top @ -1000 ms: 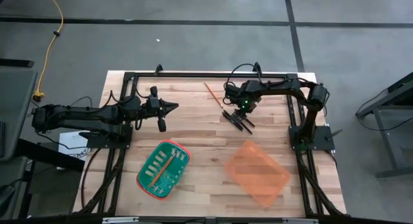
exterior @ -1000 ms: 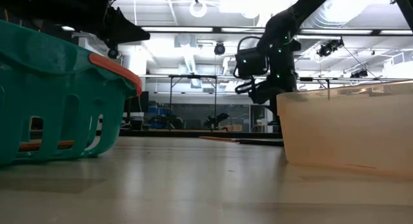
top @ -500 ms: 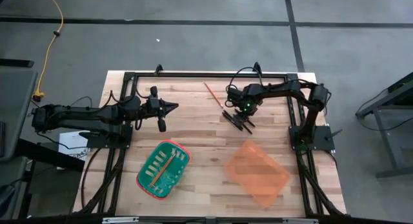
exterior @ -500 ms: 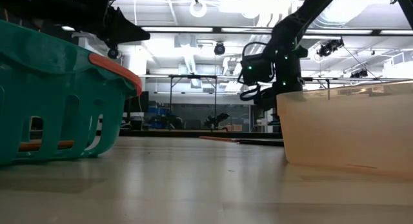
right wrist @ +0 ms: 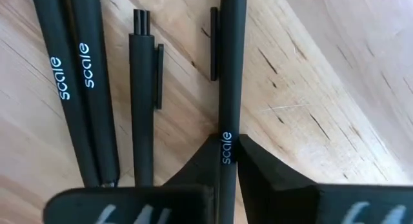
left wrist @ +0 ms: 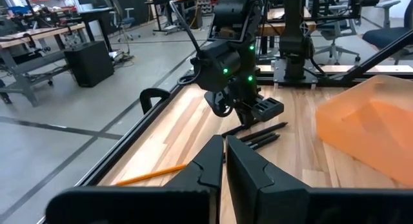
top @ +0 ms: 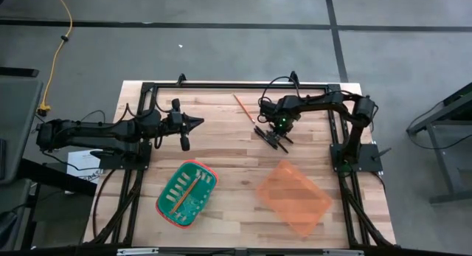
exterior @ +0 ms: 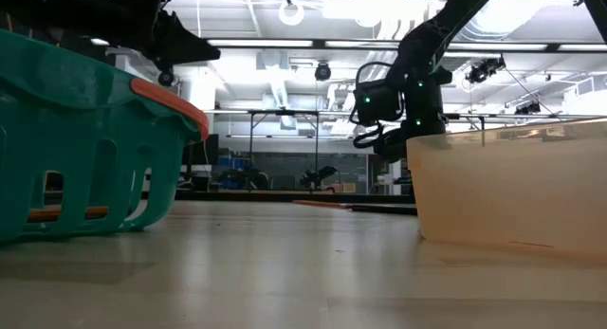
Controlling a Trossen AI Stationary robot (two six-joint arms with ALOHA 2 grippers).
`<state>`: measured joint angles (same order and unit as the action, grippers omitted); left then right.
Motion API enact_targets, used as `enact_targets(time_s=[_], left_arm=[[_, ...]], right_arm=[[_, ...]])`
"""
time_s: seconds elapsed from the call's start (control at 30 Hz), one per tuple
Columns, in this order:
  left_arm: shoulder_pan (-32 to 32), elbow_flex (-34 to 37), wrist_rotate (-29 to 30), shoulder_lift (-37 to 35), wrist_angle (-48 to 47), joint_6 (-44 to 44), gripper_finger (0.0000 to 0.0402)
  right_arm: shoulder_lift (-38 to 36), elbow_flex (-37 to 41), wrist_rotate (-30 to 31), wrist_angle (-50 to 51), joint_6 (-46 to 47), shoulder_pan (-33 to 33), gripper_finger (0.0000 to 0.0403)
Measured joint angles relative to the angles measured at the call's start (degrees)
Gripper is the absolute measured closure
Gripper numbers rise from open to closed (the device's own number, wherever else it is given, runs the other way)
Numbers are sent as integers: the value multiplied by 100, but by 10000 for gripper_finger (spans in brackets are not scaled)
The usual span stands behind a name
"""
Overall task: Sort pens & pencils
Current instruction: Put the black pen into the orange bin
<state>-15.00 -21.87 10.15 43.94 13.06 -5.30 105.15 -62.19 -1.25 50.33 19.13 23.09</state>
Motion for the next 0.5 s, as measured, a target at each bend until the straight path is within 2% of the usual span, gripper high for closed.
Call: enact_targets(time_s=[0.13,0.33,0.5], left_arm=[[0,0,0,0,-7,0,392],[0,-2,4,0,-39,-28,392],[0,-2,262,0,-102,-31,392]], right_arm=[[-159,-382,30,414,-6,-2,398],[-429,-1023,12,1073,68,-74,393],[-638,-1550,-282,1381,351,-392,397]])
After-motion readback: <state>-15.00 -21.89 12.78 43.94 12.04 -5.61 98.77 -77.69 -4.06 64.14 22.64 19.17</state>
